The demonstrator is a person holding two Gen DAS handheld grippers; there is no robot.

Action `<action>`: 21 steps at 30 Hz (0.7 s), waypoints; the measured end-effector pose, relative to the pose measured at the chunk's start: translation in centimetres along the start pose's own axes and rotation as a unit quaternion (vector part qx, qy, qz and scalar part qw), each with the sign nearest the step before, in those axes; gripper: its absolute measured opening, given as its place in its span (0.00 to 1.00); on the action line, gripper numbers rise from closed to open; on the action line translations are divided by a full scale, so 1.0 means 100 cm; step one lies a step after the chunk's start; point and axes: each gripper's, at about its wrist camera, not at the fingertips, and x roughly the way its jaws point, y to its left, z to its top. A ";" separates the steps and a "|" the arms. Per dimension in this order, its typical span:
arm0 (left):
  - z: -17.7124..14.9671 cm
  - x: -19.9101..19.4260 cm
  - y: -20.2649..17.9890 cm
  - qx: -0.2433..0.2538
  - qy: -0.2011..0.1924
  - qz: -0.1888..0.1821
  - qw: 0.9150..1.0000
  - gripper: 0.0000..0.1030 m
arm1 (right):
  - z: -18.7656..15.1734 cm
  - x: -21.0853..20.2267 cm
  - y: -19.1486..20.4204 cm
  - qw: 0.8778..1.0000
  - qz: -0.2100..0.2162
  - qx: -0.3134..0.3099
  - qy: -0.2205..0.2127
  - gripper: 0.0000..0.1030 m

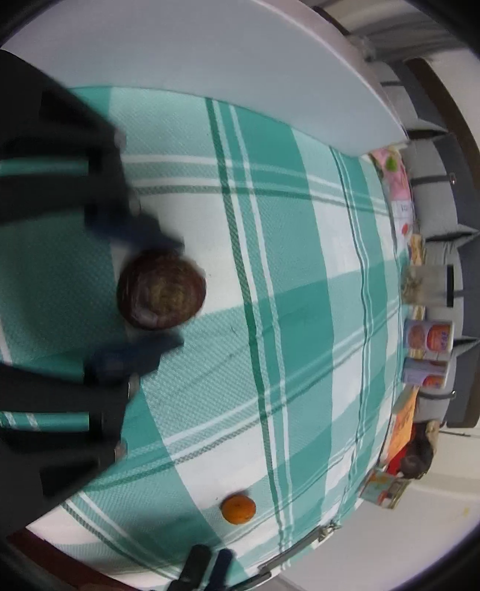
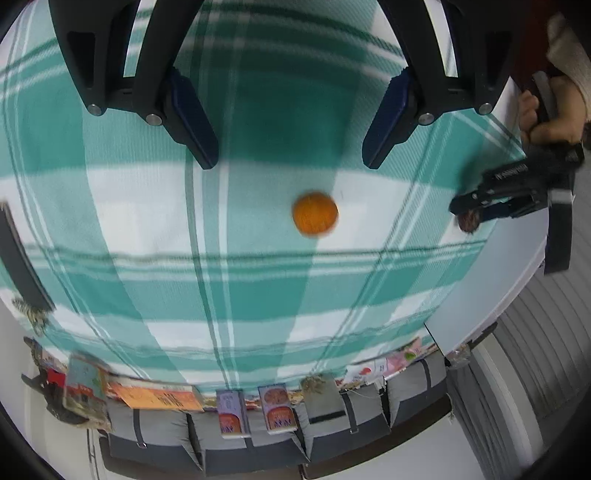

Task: Organize fruits

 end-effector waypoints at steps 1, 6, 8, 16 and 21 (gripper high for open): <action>0.001 0.000 0.000 -0.001 0.003 0.000 1.000 0.39 | 0.006 0.002 0.003 1.000 0.000 -0.006 0.003 0.78; -0.003 -0.005 0.007 -0.021 0.010 -0.011 1.000 0.39 | 0.037 0.035 0.025 0.998 -0.010 -0.052 0.041 0.60; -0.007 -0.010 0.014 -0.042 0.013 -0.024 0.999 0.39 | 0.039 0.052 0.029 0.995 -0.012 -0.061 0.072 0.36; 0.001 -0.092 0.061 -0.148 -0.031 -0.115 0.982 0.39 | 0.065 0.018 0.065 0.996 0.031 -0.069 0.055 0.29; 0.018 -0.174 0.139 -0.192 -0.080 -0.109 0.972 0.39 | 0.115 -0.021 0.175 0.981 0.153 -0.118 0.034 0.29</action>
